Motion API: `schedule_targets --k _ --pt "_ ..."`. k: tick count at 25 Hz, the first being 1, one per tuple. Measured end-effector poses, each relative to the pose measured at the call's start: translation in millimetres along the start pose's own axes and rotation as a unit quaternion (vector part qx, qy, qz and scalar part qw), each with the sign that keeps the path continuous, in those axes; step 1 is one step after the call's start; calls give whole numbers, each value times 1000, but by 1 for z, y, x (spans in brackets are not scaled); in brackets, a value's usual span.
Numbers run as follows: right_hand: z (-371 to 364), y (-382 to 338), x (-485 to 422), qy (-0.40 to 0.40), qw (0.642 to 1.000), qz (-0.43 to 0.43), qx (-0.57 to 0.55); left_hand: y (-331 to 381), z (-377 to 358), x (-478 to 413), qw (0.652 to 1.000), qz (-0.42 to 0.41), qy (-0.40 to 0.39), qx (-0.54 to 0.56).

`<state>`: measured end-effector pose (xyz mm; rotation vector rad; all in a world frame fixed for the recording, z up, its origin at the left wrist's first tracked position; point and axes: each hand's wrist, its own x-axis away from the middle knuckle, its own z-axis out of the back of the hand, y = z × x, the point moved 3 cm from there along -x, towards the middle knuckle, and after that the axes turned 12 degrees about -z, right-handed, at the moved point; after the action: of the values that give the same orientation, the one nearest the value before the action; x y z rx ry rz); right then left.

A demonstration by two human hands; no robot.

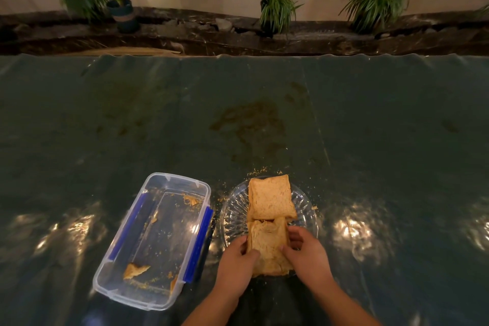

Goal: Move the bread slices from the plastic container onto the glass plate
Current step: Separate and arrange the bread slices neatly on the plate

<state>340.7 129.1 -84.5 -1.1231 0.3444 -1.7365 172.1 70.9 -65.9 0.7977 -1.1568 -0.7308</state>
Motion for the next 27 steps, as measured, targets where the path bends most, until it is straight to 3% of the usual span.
schedule_targets --k 5,11,16,19,21,23,27 --pt "4 -2 -4 4 999 2 40 8 7 -3 995 -44 -22 -84" --pt "33 -31 -35 92 995 3 43 40 20 -27 990 -74 47 -109" --pt "30 -64 -62 17 982 -33 183 69 4 -48 984 -102 7 -147" --pt "27 -71 -67 9 977 -33 208 70 -4 -55 987 -97 -12 -128" --pt "25 -68 -70 5 988 -38 150 67 -4 -56 990 -91 -3 -105" --pt "25 -63 -72 -17 998 -55 17 64 -2 -55 994 -92 -7 -61" --pt "28 -52 -71 -42 989 -59 -129 58 8 -43 993 -98 8 -65"
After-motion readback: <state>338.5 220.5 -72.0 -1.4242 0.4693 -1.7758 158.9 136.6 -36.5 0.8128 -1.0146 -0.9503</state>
